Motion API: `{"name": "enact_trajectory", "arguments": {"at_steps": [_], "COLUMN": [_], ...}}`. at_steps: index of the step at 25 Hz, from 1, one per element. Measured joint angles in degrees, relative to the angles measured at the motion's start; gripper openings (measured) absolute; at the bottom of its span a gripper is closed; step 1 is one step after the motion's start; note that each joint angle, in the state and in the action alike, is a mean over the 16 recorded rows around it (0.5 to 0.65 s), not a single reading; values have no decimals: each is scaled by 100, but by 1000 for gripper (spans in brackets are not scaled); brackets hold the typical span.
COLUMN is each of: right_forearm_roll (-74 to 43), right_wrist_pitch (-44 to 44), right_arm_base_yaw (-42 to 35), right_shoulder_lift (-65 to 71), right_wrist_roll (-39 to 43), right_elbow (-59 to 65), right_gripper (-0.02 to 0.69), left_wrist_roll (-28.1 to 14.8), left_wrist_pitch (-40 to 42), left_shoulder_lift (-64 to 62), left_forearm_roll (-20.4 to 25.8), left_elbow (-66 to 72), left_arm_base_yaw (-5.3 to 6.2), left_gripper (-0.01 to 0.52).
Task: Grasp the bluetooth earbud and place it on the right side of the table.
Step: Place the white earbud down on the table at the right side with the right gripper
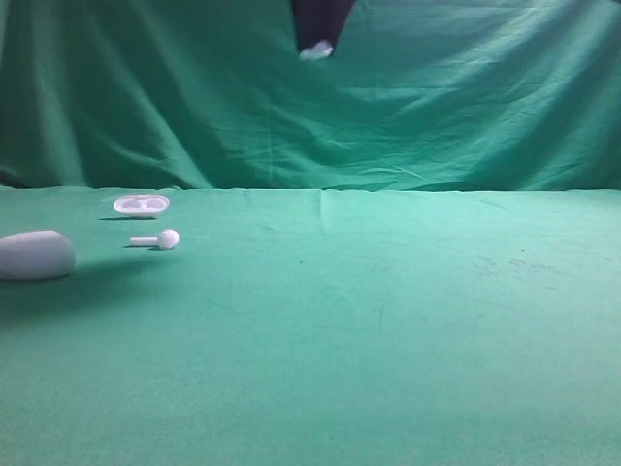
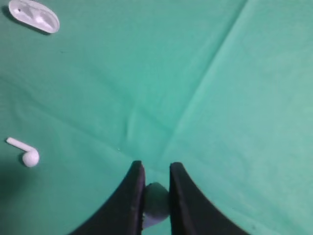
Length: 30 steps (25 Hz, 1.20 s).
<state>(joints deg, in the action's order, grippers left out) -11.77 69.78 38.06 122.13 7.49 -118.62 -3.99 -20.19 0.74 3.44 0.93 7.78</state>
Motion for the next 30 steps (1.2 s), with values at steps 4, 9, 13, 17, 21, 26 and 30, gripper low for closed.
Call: {"name": "enact_trajectory", "arguments": {"at_steps": [4, 9, 13, 17, 21, 26, 30], "right_forearm_roll": [-254, -510, -605, -707, -834, -988, -1093], "right_wrist_pitch": [-53, -634, -1427, -2424, -3387, -4286, -4724], "right_arm_base_yaw": [-150, -611, -1112, -1594, -1919, -2061, -2071], "right_shoulder_lift": [-869, -2088, -2840, -3204, -3162, -2821, -2578], "right_wrist_roll": [137, 450, 717, 941, 1032, 1040, 1040], "right_elbow": [956, 2780, 4373, 5658, 6458, 6849, 6893], "right_gripper": [92, 92, 92, 92, 92, 103, 172], "left_wrist_roll": [0, 0, 0, 0, 0, 0, 0], "left_wrist_pitch": [0, 0, 0, 0, 0, 0, 0], "left_shoulder_lift": [0, 0, 0, 0, 0, 0, 0], "left_forearm_roll": [0, 0, 0, 0, 0, 0, 0], "left_elbow": [0, 0, 0, 0, 0, 0, 0], "left_arm_base_yaw": [0, 0, 0, 0, 0, 0, 0], "left_gripper": [0, 0, 0, 0, 0, 0, 0]}}
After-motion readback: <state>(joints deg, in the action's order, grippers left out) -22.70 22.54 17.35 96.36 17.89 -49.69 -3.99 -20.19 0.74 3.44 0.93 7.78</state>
